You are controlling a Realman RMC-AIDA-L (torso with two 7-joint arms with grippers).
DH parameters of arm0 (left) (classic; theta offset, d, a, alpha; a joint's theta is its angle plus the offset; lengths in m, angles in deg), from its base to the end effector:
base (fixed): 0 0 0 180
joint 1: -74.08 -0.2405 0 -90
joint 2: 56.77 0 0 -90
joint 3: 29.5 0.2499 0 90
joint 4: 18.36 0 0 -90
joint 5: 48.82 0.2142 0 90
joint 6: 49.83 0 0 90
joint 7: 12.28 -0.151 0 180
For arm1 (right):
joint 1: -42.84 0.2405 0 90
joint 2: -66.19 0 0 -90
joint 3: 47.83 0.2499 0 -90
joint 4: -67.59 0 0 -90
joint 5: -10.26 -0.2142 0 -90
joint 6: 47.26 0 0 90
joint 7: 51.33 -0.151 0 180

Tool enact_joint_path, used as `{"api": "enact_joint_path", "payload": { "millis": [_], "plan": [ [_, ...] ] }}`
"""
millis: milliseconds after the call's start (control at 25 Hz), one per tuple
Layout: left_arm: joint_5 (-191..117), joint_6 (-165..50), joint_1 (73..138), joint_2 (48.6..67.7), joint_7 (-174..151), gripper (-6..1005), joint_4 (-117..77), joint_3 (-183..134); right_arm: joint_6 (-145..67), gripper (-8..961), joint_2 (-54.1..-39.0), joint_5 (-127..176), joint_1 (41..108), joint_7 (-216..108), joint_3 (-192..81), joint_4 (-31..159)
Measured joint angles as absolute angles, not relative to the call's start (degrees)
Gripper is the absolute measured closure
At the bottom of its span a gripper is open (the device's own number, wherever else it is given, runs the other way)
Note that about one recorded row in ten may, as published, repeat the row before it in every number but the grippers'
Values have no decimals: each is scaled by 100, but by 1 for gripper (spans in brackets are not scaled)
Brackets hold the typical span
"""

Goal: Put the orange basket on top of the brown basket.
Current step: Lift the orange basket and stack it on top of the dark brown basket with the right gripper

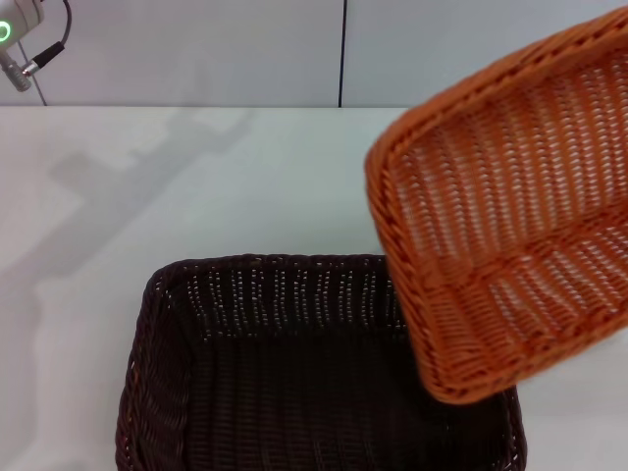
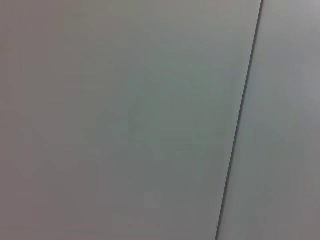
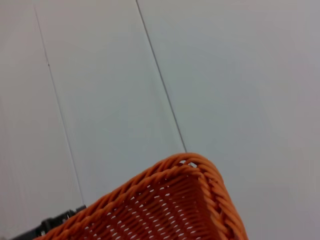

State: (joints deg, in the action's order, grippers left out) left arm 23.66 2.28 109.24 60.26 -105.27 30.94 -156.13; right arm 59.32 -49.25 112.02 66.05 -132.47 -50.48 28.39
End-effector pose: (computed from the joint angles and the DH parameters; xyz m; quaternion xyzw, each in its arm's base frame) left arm -0.1734 0.4565 0.1032 -0.7733 -0.2369 -0.4284 0.4029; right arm 0.3066 0.2898 0.1392 -0.7716 0.2301 0.4855 0.3407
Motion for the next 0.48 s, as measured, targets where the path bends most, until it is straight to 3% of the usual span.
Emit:
{"api": "enact_joint_path", "payload": {
  "millis": [200, 480],
  "plan": [
    [2372, 229, 10938, 5998, -10527, 170, 3053, -15579, 6030, 798, -5228, 10767, 6511, -12673, -5060, 3478],
    [2425, 229, 10962, 5958, -10527, 170, 3016, -15563, 6220, 798, -5259, 10652, 6369, -11493, -5072, 4908]
  ]
}}
